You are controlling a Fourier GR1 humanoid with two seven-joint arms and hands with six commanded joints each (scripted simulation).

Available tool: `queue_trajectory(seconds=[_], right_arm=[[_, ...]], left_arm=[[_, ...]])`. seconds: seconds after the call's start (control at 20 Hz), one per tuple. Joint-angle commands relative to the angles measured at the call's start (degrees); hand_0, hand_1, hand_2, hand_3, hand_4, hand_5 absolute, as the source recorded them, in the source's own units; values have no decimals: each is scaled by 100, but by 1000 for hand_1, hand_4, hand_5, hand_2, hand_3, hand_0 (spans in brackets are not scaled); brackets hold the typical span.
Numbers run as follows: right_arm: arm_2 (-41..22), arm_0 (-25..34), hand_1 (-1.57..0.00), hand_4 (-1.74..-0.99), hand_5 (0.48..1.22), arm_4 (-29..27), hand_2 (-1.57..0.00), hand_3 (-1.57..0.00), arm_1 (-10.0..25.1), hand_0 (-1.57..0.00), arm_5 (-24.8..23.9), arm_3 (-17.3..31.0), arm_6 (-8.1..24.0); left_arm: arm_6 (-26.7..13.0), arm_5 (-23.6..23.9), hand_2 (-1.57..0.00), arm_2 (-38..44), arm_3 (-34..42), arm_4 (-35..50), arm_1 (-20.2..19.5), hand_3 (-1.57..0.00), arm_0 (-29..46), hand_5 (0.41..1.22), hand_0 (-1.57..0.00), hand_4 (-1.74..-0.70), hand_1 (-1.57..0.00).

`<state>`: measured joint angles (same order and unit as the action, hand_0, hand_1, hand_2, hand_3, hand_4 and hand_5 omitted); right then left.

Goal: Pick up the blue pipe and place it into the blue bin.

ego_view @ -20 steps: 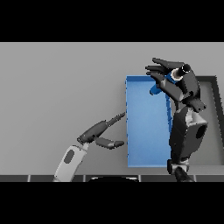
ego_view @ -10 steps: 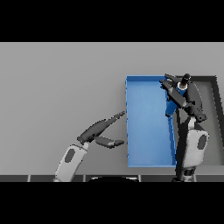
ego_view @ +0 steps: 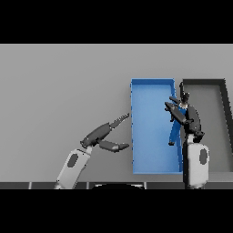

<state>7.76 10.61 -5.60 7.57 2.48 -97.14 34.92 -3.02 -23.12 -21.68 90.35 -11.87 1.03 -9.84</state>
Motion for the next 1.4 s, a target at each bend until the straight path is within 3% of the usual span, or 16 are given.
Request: queue_trajectory(seconds=[0.0, 0.15, 0.2, 0.25, 0.35, 0.45, 0.6, 0.65, 0.8, 0.95, 1.15, 1.35], right_arm=[[-135, -54, -1571, -1585, 1221, -199, -1571, -1005, 152, -1571, -159, 23, -37], [-507, -112, -1571, -1661, 1221, -524, -1571, -514, 439, -1571, -631, 67, -99], [-605, -114, -1571, -1677, 1171, -663, -1571, -411, 491, -1571, -804, 98, -129], [-661, -88, -1571, -1626, 1161, -737, -1518, -455, 588, -1571, -992, 174, -126], [-859, -28, -1025, -1469, 1148, -948, -987, -291, 791, -1084, -1427, 387, -116], [-1150, -50, -656, -1370, 1125, -1181, -631, -186, 1153, -693, -1799, 536, -103], [-2123, 96, -335, -1279, 1010, -1486, -323, -95, 2204, -354, -1694, 741, 1], [-2230, 110, -268, -1250, 962, -1504, -258, -75, 2316, -283, -1705, 789, 3], [-3548, 529, -137, -1205, 837, -2311, -132, -38, 3430, -145, -1787, 889, 2], [-4541, 1119, -70, -1161, 771, -2997, -67, -19, 4063, -74, -2202, 905, 2], [-4826, 1269, -28, -1099, 725, -3160, -27, -7, 4252, -30, -2271, 807, 3], [-4963, 1364, -17, -1084, 712, -3147, -17, -4, 4336, -19, -2176, 700, 2]], left_arm=[[-14, 18, 1, -6, -12, -33, -1, 1, -17, 480, 1, -922, 1], [-32, 23, 1, -13, 29, -32, -5, 1, 10, 486, 1, -919, 1], [-48, 31, 1, -20, 77, -32, 3, 1, 2, 489, 1, -918, 1], [-65, 22, 1, -27, 86, -32, -3, 1, 12, 491, 1, -920, 1], [-155, 6, 1, -35, 33, -26, 35, 1, -1, 493, 1, -921, 1], [-92, -5, 1, 4, 34, 15, 12, 1, 8, 493, 1, -924, 1], [-76, -12, 1, -14, 88, 31, 9, 1, 50, 494, 1, -924, 1], [-92, -11, 1, -14, 95, 31, 9, 1, 54, 494, 1, -926, 1], [-169, 30, 1, -54, 155, -12, 29, 1, 92, 496, 1, -927, 1], [-188, 17, 1, -48, 100, -24, 23, 1, 66, 496, 1, -929, 1], [-163, -16, 1, -76, 146, 18, 43, 1, 100, 497, 1, -932, 1], [-213, 9, 1, -3, 120, 26, 21, 1, -9, 496, 1, -930, 1]])
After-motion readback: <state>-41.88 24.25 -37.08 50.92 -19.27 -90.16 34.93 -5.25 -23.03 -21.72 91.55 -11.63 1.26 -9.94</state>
